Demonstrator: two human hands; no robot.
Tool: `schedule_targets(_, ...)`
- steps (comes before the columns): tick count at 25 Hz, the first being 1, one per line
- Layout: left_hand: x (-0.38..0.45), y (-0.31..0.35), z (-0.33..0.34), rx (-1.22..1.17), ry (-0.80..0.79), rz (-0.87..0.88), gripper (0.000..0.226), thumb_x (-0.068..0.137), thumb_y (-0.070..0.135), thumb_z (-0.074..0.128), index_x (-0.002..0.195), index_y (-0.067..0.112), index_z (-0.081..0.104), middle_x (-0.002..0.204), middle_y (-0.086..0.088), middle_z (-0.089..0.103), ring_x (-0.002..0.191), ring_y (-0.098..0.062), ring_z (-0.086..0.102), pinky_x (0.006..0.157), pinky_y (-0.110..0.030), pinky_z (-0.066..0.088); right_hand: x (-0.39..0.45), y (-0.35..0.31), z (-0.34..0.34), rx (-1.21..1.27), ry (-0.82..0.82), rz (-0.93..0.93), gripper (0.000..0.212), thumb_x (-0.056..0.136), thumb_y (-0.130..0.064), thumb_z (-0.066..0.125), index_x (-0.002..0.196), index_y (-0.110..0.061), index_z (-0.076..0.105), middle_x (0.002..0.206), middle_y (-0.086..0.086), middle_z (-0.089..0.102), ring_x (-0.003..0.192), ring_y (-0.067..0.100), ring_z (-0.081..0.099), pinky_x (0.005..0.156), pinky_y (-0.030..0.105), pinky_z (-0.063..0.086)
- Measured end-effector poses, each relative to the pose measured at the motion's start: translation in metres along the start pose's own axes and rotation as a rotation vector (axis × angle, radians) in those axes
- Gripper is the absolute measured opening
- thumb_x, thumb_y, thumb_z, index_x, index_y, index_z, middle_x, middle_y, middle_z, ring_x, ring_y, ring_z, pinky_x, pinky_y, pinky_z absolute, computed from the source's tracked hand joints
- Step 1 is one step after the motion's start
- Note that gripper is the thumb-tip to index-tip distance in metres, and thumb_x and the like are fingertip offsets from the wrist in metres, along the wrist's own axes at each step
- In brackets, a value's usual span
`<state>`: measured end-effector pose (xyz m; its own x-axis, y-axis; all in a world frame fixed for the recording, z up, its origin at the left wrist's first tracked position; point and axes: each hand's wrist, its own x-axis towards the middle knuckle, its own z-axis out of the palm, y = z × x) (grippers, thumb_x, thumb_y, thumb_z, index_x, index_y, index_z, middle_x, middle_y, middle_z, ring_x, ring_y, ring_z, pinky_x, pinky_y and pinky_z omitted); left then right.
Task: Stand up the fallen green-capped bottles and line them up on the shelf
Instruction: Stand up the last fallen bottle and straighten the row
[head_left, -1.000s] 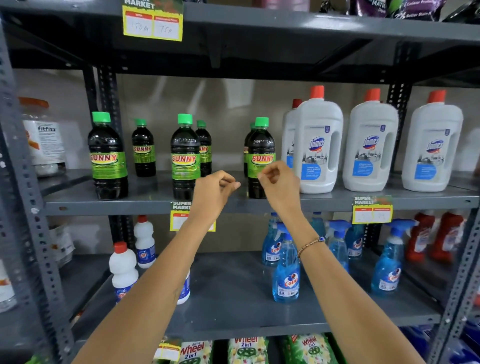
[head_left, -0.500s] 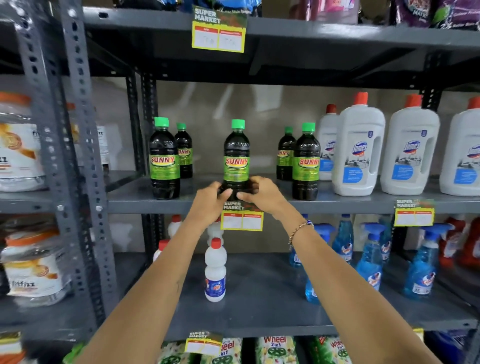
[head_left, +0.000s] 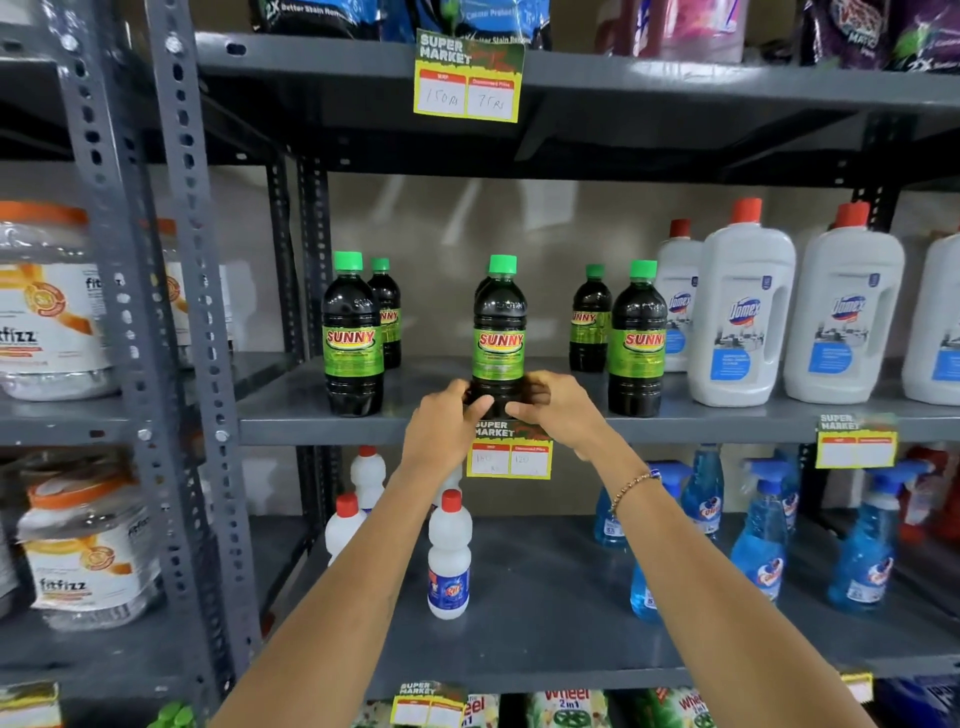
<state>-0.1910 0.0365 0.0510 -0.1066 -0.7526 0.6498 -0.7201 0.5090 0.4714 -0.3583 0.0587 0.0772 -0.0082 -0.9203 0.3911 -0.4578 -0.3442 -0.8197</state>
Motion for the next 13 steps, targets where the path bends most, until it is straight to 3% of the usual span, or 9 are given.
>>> schedule_targets(4, -0.0006, 0.0044, 0.0027, 0.096, -0.008, -0.021, 0.042, 0.096, 0.047, 0.043, 0.117, 0.012, 0.054, 0.102, -0.011, 0.068, 0.093, -0.031, 0.063, 0.065, -0.035, 0.043, 0.0029, 0.0044, -0.0020, 0.002, -0.001, -0.002, 0.045, 0.081, -0.009, 0.074, 0.123, -0.008, 0.058, 0.117, 0.009, 0.068, 0.106, 0.021, 0.066, 0.097, 0.041, 0.052)
schedule_targets(13, -0.0063, 0.0007, 0.0016, 0.021, 0.013, 0.008, 0.042, 0.096, 0.044, 0.045, 0.114, 0.009, 0.057, 0.102, -0.012, 0.071, 0.091, -0.029, 0.066, 0.072, -0.044, 0.053, 0.0003, 0.0034, -0.0043, -0.022, -0.050, -0.026, 0.045, 0.085, -0.010, 0.070, 0.128, -0.010, 0.057, 0.120, 0.007, 0.068, 0.109, 0.019, 0.065, 0.097, 0.038, 0.051)
